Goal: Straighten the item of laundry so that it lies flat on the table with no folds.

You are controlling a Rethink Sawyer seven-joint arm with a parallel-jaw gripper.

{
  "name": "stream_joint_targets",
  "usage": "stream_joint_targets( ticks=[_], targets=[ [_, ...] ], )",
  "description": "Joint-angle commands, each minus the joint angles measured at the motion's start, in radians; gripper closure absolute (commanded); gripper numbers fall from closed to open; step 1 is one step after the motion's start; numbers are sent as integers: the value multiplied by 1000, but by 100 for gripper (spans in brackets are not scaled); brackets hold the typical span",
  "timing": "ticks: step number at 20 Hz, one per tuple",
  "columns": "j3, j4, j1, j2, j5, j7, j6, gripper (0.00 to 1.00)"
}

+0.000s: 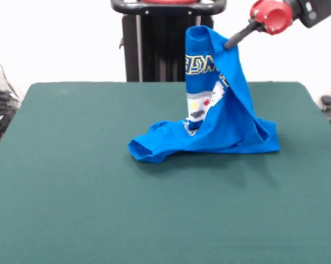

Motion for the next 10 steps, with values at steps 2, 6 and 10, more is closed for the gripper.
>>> stream_joint_targets(
  ticks=[2, 6, 10],
  targets=[
    [26, -124, 1, 138, 155, 462, 200, 100],
    [57, -150, -9, 119, 196, 476, 257, 100],
    [75, -190, -19, 122, 230, 500, 282, 100]
  ],
)
